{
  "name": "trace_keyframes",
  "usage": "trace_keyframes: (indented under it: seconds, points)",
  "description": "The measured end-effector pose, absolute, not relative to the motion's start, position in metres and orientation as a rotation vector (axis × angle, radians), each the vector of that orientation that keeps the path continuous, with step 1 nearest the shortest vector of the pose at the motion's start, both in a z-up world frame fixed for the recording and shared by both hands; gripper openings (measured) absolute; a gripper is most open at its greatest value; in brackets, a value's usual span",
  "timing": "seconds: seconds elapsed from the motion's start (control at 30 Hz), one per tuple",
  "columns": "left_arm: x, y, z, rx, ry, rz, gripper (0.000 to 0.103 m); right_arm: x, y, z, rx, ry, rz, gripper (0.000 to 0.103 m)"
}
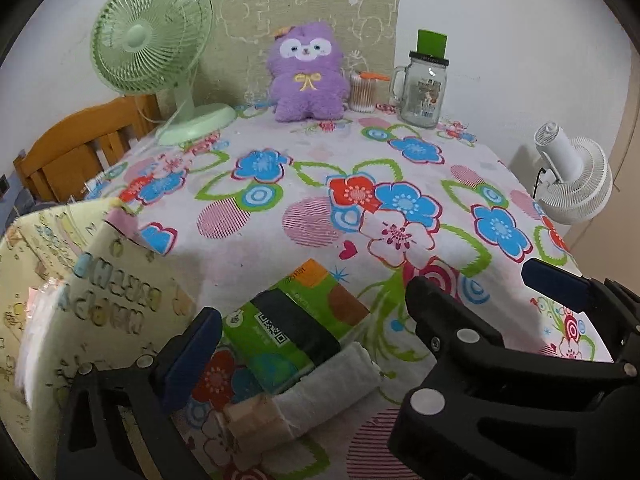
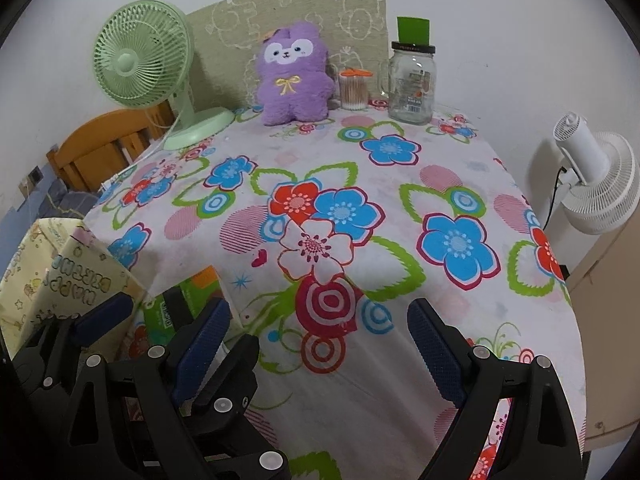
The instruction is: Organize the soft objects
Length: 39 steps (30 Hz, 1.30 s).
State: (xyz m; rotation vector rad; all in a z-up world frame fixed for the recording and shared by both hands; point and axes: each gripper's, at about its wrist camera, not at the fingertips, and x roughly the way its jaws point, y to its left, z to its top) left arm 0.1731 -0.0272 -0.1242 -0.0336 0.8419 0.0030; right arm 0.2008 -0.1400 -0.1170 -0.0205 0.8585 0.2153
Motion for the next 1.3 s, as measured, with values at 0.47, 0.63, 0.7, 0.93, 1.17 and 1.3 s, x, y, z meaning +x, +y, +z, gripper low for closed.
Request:
trace_keyframes:
  seconds: [0.47, 0.63, 0.7, 0.93, 1.17, 1.3]
  points:
    - [0.181, -0.032, -0.142, -0.001, 0.896, -0.051, 0.103, 0.207, -0.143, -0.134, -0.052, 0.911, 0.171, 0.092]
    - [0.176, -0.042, -0.141, 0.005, 0.893, -0.114, 0.103, 0.204, -0.147, -0.136, -0.049, 0.920, 0.163, 0.092]
    - [0.173, -0.045, -0.140, 0.001, 0.891, -0.139, 0.102, 0.203, -0.149, -0.136, -0.044, 0.921, 0.163, 0.092]
    - [0.162, -0.050, -0.140, 0.013, 0.888, -0.154, 0.100, 0.193, -0.152, -0.135, -0.060, 0.918, 0.158, 0.092]
    - [0.147, -0.048, -0.141, 0.008, 0.895, -0.170, 0.096, 0.181, -0.148, -0.136, -0.077, 0.920, 0.181, 0.092]
    - [0.141, -0.048, -0.145, -0.011, 0.914, -0.232, 0.082, 0.174, -0.145, -0.137, -0.102, 0.918, 0.189, 0.092]
